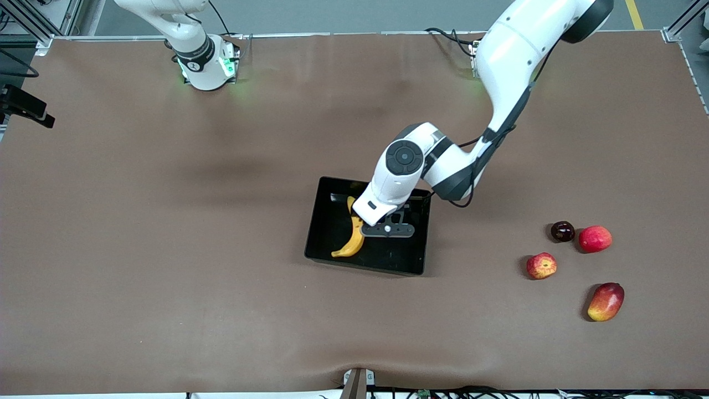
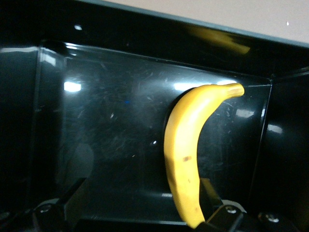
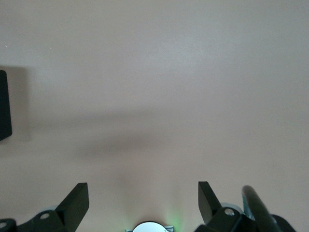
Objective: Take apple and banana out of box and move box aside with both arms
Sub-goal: 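Move the left gripper back into the tray to the yellow banana, then grasp the banana with the left gripper while the right gripper reaches the tray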
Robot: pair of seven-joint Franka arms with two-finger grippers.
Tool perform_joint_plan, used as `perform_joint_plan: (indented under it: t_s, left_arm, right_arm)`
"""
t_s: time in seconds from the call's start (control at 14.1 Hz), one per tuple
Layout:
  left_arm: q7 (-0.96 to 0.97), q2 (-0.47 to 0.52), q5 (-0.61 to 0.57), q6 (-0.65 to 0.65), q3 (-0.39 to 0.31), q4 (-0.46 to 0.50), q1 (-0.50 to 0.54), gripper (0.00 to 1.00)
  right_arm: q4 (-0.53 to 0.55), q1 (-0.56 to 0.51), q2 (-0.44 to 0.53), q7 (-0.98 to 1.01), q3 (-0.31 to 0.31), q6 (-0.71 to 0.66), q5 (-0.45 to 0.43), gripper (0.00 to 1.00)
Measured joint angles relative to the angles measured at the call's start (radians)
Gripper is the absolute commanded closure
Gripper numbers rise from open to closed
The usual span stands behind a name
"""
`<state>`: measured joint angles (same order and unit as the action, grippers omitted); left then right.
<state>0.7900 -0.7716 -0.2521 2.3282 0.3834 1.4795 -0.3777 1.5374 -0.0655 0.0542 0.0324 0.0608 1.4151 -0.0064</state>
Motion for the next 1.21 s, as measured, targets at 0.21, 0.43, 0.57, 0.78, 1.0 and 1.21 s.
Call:
perform_joint_plan:
  t_s: [0.21, 0.43, 0.57, 0.78, 1.0, 1.21]
  left_arm:
    - [-0.003, -0.062, -0.005, 0.073, -0.051, -0.015, -0.054, 0.0]
    - [-0.003, -0.117, -0.005, 0.117, -0.102, -0.051, -0.124, 0.0]
    - [-0.003, -0.133, -0.005, 0.129, -0.105, -0.063, -0.136, 0.08]
    - [-0.006, -0.146, -0.005, 0.151, -0.106, -0.066, -0.14, 0.74]
    - [-0.016, -0.155, -0.009, 0.163, -0.108, -0.068, -0.151, 1.0]
    - [-0.067, -0.154, -0.01, 0.171, -0.114, -0.08, -0.148, 1.0]
  right_arm:
    - [-0.006, 0.0, -0.011, 0.0, -0.003, 0.012, 0.0, 0.0]
    - [-0.006, -0.002, -0.049, 0.0, -0.002, 0.054, 0.0, 0.0]
    - [-0.008, -0.006, -0.081, 0.001, 0.0, 0.105, -0.002, 0.0]
    - [-0.01, -0.031, -0.112, 0.001, 0.001, 0.143, -0.001, 0.0]
    - [-0.001, -0.048, -0.196, 0.012, -0.001, 0.178, 0.022, 0.0]
    - [-0.004, -0.047, -0.29, 0.012, -0.008, 0.2, 0.066, 0.0]
